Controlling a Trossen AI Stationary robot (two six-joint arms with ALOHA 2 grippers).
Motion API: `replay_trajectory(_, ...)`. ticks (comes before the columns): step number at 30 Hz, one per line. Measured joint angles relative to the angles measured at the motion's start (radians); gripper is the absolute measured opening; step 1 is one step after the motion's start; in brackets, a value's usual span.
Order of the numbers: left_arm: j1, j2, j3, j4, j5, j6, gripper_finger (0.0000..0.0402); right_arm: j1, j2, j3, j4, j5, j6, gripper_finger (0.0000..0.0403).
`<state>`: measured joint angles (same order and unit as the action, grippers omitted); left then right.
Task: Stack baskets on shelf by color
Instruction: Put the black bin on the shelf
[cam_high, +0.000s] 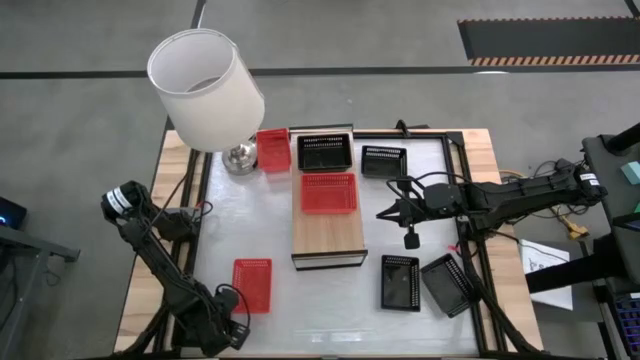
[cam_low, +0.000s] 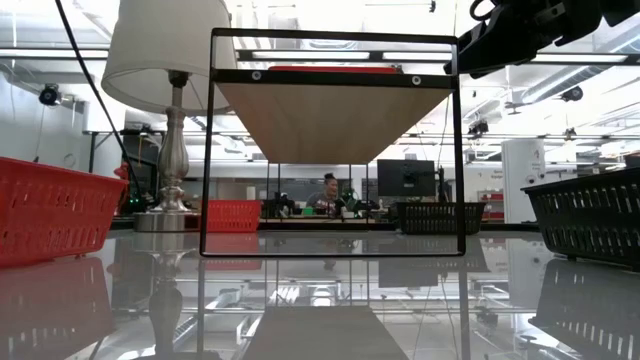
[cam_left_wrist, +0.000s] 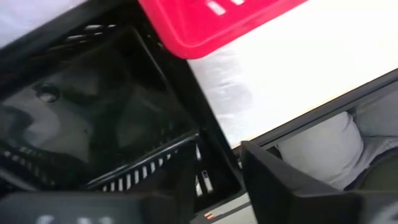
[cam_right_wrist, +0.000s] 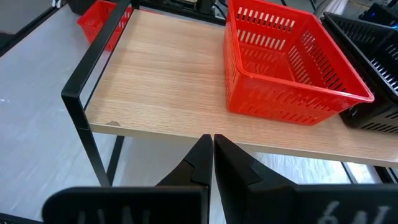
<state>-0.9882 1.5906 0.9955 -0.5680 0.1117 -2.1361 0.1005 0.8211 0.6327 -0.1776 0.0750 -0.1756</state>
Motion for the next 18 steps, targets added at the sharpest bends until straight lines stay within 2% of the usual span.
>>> replay_trajectory(5,0.001,-0.005,0.001,0.002,-0.007,-0.003,0.0025,0.0,0.0,0.0,0.0,0.0,0.0,0.0009)
replay_trajectory(7,0.001,-0.013,0.002,-0.001,0.001,-0.005,0.0009,0.0,0.0,0.0,0.0,0.0,0.0,0.0009)
replay_trajectory(18,-0.001,-0.057,0.07,-0.163,0.01,0.006,0.0003,0.0,0.0,-0.001,-0.005,0.0,-0.005,0.0009)
